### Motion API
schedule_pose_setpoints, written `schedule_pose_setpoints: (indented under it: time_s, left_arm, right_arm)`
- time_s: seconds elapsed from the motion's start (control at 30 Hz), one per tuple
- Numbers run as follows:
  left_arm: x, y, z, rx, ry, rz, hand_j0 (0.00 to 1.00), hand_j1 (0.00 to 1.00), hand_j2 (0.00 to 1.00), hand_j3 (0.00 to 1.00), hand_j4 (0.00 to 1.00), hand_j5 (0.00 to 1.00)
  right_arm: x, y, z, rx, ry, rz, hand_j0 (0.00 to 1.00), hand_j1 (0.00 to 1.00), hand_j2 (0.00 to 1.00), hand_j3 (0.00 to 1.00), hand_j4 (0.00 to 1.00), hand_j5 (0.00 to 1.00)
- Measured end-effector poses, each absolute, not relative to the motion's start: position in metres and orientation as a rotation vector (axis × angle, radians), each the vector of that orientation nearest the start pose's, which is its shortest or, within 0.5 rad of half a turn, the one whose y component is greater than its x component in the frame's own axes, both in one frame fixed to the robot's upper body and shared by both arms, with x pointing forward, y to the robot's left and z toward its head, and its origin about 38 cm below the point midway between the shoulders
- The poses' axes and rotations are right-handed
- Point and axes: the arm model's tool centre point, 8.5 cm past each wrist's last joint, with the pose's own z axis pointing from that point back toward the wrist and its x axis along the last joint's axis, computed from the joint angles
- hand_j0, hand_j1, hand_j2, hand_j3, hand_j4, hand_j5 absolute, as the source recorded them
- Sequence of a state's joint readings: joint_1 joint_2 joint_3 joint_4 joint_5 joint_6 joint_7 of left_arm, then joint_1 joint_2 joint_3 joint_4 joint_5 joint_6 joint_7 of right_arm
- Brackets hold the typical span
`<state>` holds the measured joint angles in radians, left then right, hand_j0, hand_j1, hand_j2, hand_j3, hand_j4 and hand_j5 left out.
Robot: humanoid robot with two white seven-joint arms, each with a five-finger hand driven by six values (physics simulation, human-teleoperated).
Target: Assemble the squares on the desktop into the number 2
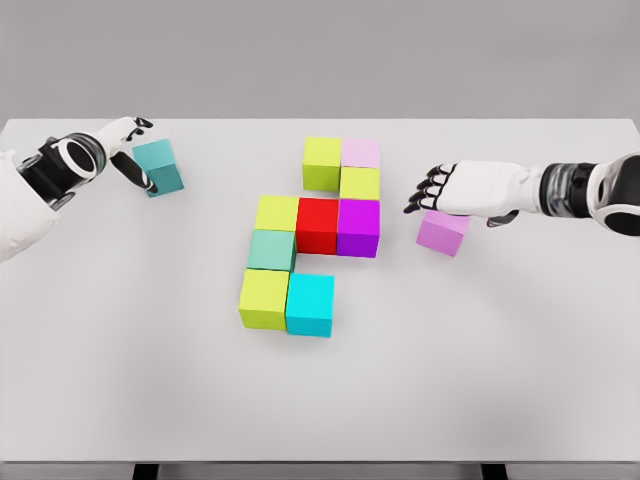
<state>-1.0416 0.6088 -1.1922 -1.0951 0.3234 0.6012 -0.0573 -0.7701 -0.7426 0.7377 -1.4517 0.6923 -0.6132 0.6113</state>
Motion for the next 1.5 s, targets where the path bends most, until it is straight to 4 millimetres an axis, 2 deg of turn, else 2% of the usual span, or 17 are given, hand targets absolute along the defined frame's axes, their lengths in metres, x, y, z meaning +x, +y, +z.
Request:
schedule_pose_setpoints:
  time_s: [0.2,0.43,0.8,0.83,0.9,0.93,1.1,1.2,1.5]
  left_arm:
    - [0.543,0.309,0.166,0.597,-0.874,-0.917,1.0,1.0,1.0,1.0,1.0,1.0]
    - [0.544,0.305,0.156,0.608,-0.861,-0.93,1.0,1.0,1.0,1.0,1.0,1.0]
    - [0.545,0.308,0.155,0.623,-0.854,-0.926,1.0,1.0,1.0,1.0,1.0,1.0]
    - [0.545,0.308,0.155,0.623,-0.854,-0.925,0.98,0.98,0.98,0.98,0.98,0.98]
    - [0.546,0.309,0.155,0.627,-0.856,-0.926,0.92,0.92,0.92,0.92,0.92,0.92]
    - [0.545,0.309,0.154,0.625,-0.855,-0.927,0.89,0.89,0.89,0.89,0.89,0.89]
    - [0.546,0.308,0.155,0.616,-0.868,-0.932,0.74,0.74,0.74,0.74,0.74,0.74]
    - [0.546,0.307,0.155,0.618,-0.873,-0.934,0.73,0.73,0.73,0.73,0.73,0.73]
    - [0.547,0.305,0.16,0.603,-0.886,-0.93,0.68,0.68,0.68,0.68,0.68,0.68]
  right_arm:
    - [0.461,-0.254,0.215,0.762,1.422,-3.109,1.0,1.0,1.0,1.0,1.0,1.0]
    - [0.459,-0.25,0.196,0.696,1.373,-3.153,1.0,1.0,1.0,1.0,1.0,1.0]
    - [0.459,-0.251,0.192,0.698,1.345,-3.161,1.0,1.0,1.0,1.0,1.0,1.0]
    - [0.459,-0.251,0.192,0.698,1.342,-3.163,0.98,0.98,0.98,0.98,0.98,0.98]
    - [0.459,-0.251,0.191,0.701,1.337,-3.163,0.81,0.81,0.81,0.81,0.81,0.81]
    - [0.459,-0.251,0.191,0.7,1.336,-3.165,0.77,0.77,0.77,0.77,0.77,0.77]
    - [0.458,-0.251,0.189,0.696,1.332,-3.168,0.76,0.76,0.76,0.76,0.76,0.76]
    - [0.458,-0.251,0.188,0.696,1.343,-3.169,0.68,0.68,0.68,0.68,0.68,0.68]
    - [0.457,-0.254,0.186,0.711,1.298,-3.169,0.6,0.6,0.6,0.6,0.6,0.6]
